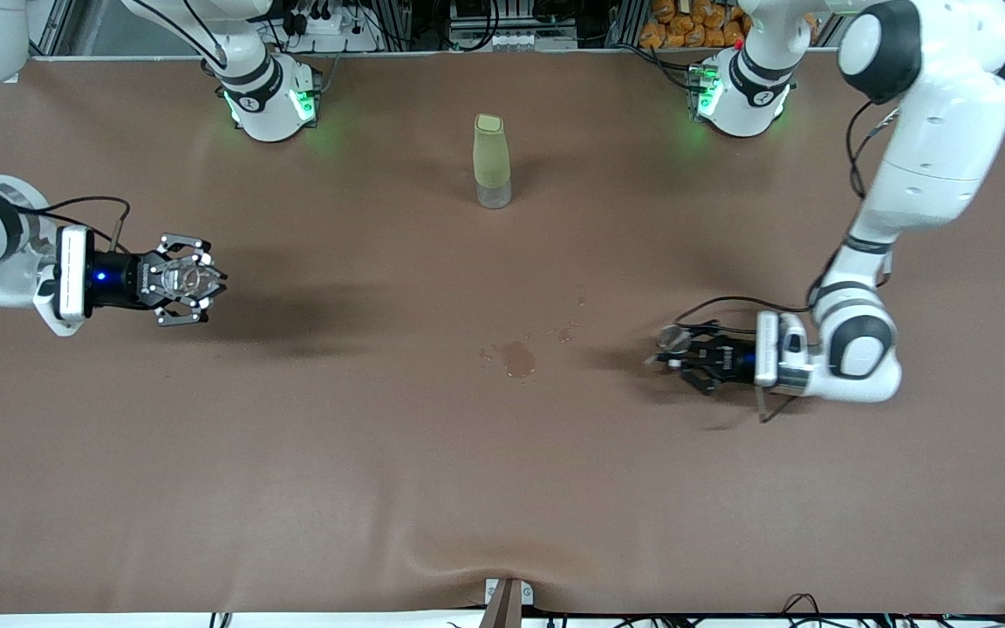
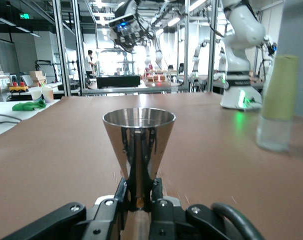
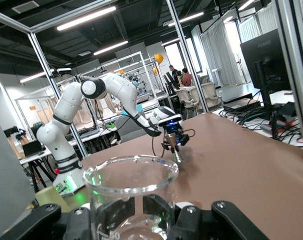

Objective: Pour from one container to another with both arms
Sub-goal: 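Lift the jigger with the left gripper while the right gripper lifts the cup, then bring the cup with the right gripper above the jigger in the left gripper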

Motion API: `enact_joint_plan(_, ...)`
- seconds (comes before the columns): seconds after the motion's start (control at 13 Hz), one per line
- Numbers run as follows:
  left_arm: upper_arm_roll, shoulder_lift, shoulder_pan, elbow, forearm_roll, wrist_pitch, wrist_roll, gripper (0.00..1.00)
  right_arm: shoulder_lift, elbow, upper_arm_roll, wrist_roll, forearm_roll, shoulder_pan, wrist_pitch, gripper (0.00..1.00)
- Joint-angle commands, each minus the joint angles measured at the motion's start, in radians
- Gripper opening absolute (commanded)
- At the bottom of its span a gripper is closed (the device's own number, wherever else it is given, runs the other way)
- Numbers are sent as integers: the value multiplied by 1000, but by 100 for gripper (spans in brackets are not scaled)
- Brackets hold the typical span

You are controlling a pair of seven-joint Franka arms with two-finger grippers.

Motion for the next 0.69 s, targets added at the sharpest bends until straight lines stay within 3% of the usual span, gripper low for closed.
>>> enact_joint_plan(0.0,14,-53,-116,-4,-73,73,-74,0,-113,-112,-20,32,11,58,72,0)
enact_joint_plan(0.39,14,-59,-288,26,-247,205,-141,0,-113,-122,-17,32,51,134,105,0)
enact_joint_plan(0.62,14,-56,-348,54,-265,271,-187,0,-107,-120,-15,18,123,212,147,0)
